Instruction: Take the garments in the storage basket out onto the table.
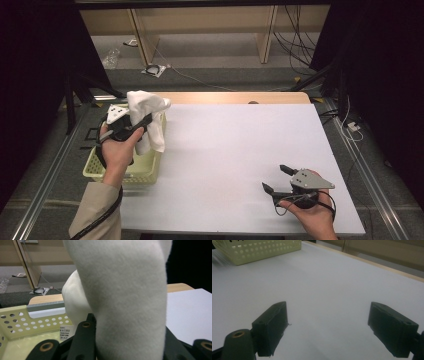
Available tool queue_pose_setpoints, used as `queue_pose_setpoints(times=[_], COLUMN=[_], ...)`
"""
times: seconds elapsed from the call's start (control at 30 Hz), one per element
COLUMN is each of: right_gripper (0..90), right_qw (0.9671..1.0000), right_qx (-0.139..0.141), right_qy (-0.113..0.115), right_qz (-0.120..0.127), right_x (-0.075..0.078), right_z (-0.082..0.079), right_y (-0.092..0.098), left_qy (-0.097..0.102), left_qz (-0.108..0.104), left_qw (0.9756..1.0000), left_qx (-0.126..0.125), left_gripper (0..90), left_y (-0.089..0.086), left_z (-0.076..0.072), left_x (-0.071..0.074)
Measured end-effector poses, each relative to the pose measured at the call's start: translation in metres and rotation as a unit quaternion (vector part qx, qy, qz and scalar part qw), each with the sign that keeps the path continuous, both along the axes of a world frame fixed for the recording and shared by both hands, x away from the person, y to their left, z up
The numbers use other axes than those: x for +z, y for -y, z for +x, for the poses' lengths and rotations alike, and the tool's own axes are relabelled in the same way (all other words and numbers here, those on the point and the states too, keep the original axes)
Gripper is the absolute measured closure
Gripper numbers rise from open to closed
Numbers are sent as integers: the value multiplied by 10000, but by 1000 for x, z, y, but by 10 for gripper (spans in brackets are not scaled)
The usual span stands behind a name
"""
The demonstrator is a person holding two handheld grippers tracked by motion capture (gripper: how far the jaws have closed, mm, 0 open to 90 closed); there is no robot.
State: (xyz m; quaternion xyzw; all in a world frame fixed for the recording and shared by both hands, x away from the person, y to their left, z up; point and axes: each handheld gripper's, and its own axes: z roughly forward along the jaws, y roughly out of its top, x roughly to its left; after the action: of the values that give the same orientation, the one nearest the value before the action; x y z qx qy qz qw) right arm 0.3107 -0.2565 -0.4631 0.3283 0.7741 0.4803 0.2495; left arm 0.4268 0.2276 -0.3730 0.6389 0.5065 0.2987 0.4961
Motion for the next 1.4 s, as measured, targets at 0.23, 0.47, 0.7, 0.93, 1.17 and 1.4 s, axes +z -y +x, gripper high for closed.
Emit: queue_pose_setpoints(times=[0.23,0.47,0.7,0.93,1.17,1.4], right_gripper=[170,170,169,168,167,167], right_qw=[10000,10000,10000,10000,10000,10000], right_qx=[1,-10,-18,-8,-13,-21], right_qy=[7,-9,-27,7,-11,-5], right_qz=[2,-24,-20,3,-18,-20], right_x=[0,0,0,0,0,0], right_z=[0,0,0,0,0,0], right_y=[0,0,1,0,1,1], left_qy=[30,47,80,95,102,98], left_qz=[-1,-71,-71,-113,-79,-57], left_qw=[10000,9999,9999,9997,9995,9993], left_qx=[-28,-98,-135,-215,-304,-365], left_gripper=[707,707,707,707,707,707], left_y=[2,5,8,12,17,22], left_z=[-1,-2,-4,-5,-7,-8], left_x=[1,2,4,5,6,6])
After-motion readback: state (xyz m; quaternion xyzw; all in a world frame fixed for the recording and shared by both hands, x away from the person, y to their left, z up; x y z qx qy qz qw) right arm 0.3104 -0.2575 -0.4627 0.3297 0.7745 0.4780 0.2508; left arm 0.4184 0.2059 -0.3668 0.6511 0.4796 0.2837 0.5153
